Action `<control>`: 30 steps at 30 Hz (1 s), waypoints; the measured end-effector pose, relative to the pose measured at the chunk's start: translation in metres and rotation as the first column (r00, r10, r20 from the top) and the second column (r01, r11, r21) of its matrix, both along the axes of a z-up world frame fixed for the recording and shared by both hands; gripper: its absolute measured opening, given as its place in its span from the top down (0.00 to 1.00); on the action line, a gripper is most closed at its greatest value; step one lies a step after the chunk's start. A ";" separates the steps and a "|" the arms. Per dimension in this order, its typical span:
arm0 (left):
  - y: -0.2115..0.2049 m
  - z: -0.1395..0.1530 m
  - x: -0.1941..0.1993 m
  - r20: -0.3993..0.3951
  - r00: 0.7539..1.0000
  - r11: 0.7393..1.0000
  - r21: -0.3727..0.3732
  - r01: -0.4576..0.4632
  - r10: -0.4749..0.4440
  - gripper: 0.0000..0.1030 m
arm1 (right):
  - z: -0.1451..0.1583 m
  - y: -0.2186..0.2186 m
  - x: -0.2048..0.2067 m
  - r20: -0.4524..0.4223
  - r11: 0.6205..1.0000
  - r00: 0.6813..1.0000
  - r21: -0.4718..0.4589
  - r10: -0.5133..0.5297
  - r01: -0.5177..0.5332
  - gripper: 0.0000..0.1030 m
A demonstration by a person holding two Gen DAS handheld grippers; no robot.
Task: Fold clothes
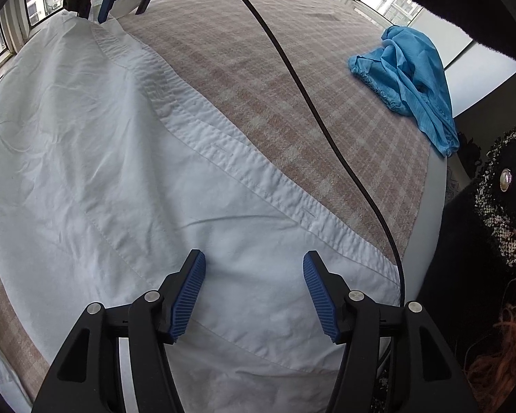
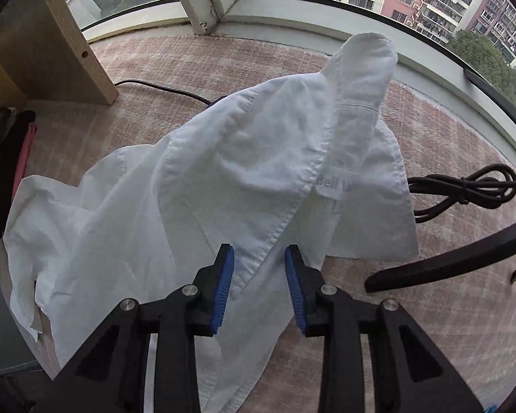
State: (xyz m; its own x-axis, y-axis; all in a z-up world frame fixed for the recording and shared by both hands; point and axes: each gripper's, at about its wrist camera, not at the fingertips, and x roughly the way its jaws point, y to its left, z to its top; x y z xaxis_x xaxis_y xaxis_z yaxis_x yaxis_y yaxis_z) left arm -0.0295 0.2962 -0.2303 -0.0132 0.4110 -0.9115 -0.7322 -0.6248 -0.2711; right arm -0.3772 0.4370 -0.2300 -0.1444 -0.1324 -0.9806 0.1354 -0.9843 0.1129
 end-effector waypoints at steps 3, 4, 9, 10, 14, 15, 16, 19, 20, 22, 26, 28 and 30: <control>0.001 0.000 0.000 -0.002 1.000 1.000 -0.005 0.002 -0.002 0.45 | 0.007 -0.004 0.004 -0.041 0.999 0.999 0.004 0.035 -0.035 0.81; 0.001 0.000 0.001 -0.002 1.000 1.000 -0.006 0.003 -0.003 0.45 | 0.012 -0.003 0.006 -0.057 0.999 0.997 0.007 0.047 -0.047 0.97; 0.002 0.000 0.000 -0.005 1.000 1.000 -0.012 0.012 -0.012 0.44 | 0.042 0.003 0.011 -0.145 0.987 0.984 0.139 0.106 -0.086 0.97; 0.002 0.000 0.001 -0.006 1.000 1.000 -0.013 0.013 -0.013 0.44 | 0.048 0.006 0.009 -0.177 0.973 0.977 0.214 0.123 -0.083 0.97; 0.003 0.000 0.002 -0.008 1.000 1.000 -0.019 0.018 -0.018 0.42 | 0.058 0.020 -0.011 -0.256 0.888 0.948 0.456 0.190 -0.055 0.97; 0.004 0.000 0.003 -0.009 1.000 1.000 -0.020 0.020 -0.020 0.41 | 0.053 0.023 -0.015 -0.232 0.889 0.955 0.453 0.188 -0.065 0.97; 0.004 0.000 0.003 -0.010 1.000 0.999 -0.022 0.023 -0.023 0.40 | 0.050 0.027 -0.018 -0.219 0.890 0.959 0.451 0.182 -0.066 0.97; 0.006 0.000 0.005 -0.010 0.999 0.999 -0.025 0.032 -0.033 0.36 | 0.049 0.036 -0.023 -0.268 0.864 0.945 0.503 0.186 -0.028 0.97; 0.007 0.000 0.005 -0.010 0.999 0.999 -0.026 0.037 -0.037 0.35 | 0.048 0.035 -0.024 -0.277 0.845 0.937 0.534 0.211 -0.032 0.96; 0.007 0.000 0.005 -0.009 0.999 0.999 -0.026 0.037 -0.038 0.35 | 0.051 0.031 -0.021 -0.285 0.816 0.929 0.577 0.235 -0.030 0.90; 0.004 0.001 0.003 0.004 1.000 1.000 -0.012 0.014 -0.013 0.35 | 0.085 0.036 0.016 -0.335 0.907 0.923 0.420 0.190 -0.034 0.63; 0.001 0.002 0.003 0.013 1.000 1.000 -0.015 -0.004 0.004 0.39 | 0.099 0.040 0.051 -0.320 0.959 0.932 0.274 0.168 -0.078 0.63; -0.004 0.005 0.005 0.018 0.999 0.999 -0.023 -0.034 0.034 0.42 | 0.101 0.043 0.091 -0.265 0.986 0.952 0.103 0.153 -0.130 0.63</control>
